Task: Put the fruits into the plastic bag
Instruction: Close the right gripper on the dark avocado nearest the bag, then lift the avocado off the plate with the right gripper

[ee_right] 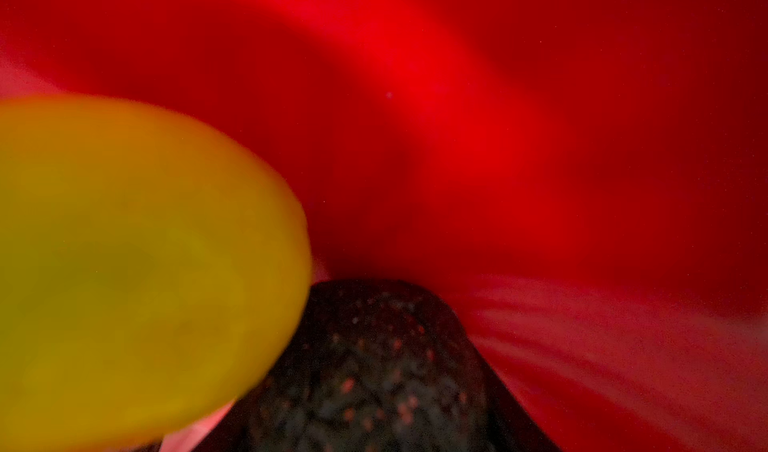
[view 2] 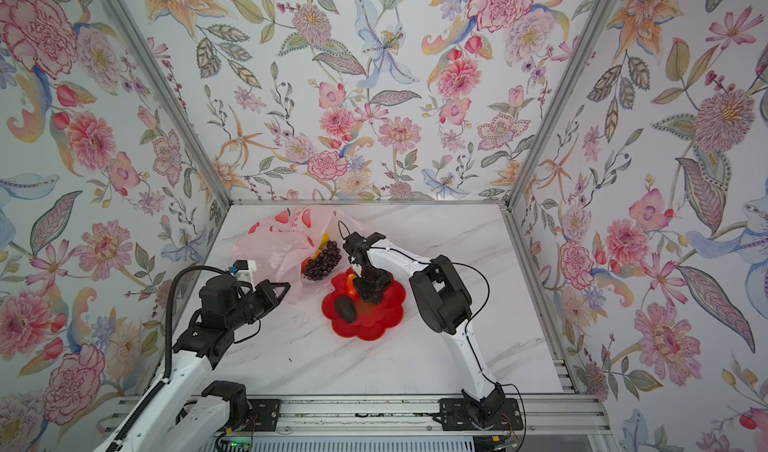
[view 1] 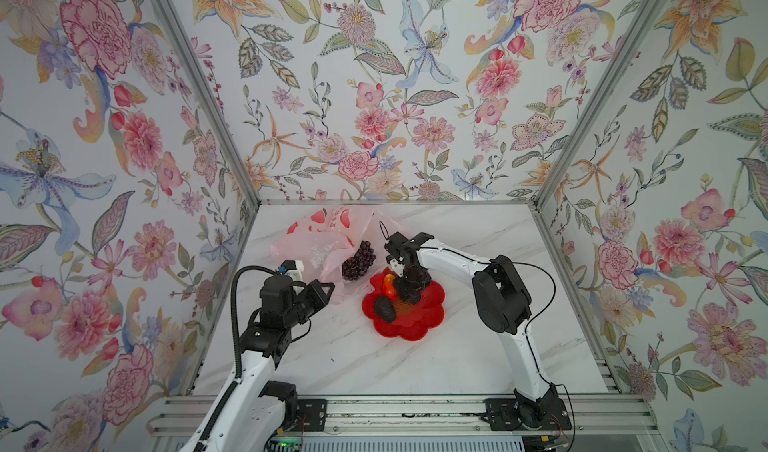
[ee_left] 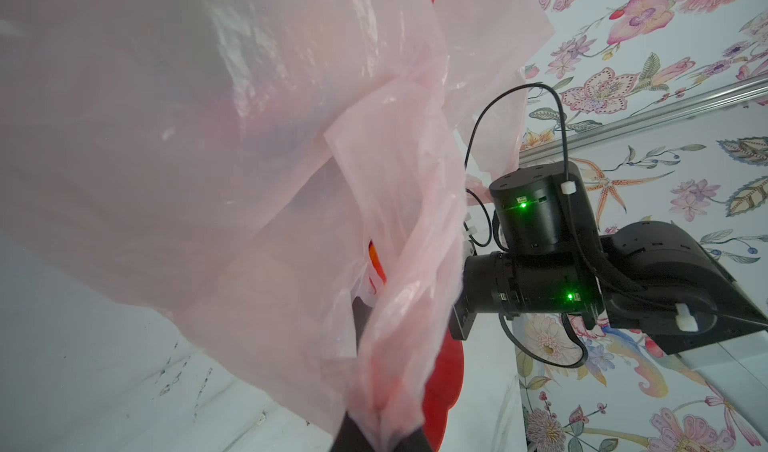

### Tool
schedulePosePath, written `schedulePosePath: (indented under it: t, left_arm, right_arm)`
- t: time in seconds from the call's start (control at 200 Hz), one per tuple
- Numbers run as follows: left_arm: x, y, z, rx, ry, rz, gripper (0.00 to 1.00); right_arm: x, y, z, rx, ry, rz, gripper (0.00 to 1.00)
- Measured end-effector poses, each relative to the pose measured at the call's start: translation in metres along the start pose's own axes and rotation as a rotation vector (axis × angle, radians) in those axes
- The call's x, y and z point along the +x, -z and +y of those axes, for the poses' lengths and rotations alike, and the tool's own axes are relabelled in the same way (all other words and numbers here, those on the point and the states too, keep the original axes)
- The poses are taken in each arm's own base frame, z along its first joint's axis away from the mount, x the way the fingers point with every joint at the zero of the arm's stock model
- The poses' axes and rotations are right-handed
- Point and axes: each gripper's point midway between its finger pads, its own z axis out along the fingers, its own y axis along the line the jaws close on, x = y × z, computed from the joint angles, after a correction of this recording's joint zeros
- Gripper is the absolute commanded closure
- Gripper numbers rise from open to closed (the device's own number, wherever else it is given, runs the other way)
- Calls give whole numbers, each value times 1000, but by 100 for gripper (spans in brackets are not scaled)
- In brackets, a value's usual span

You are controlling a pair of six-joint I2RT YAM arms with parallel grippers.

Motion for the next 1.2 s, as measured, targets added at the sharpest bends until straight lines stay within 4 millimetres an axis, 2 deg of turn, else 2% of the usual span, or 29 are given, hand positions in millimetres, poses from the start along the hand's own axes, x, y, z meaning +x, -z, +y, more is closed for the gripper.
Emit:
schedulePosePath:
  t: [0.265, 0.851, 1.006, 1.201]
  left_arm:
    - [-6, -3, 0, 1, -5, 5, 100]
    - [-20, 2, -8, 27, -31, -23, 100]
    - [-21, 4, -12, 44, -34, -25, 100]
    - [-22, 10, -19, 69, -44, -40, 100]
  right_arm:
    - [-7, 5, -5, 2, -12, -22, 57]
    - [-11, 8, -11, -7, -51, -31, 60]
    - [-15, 25, -13, -15, -73, -66, 61]
    - [-20, 67, -9, -46, -103, -150, 61]
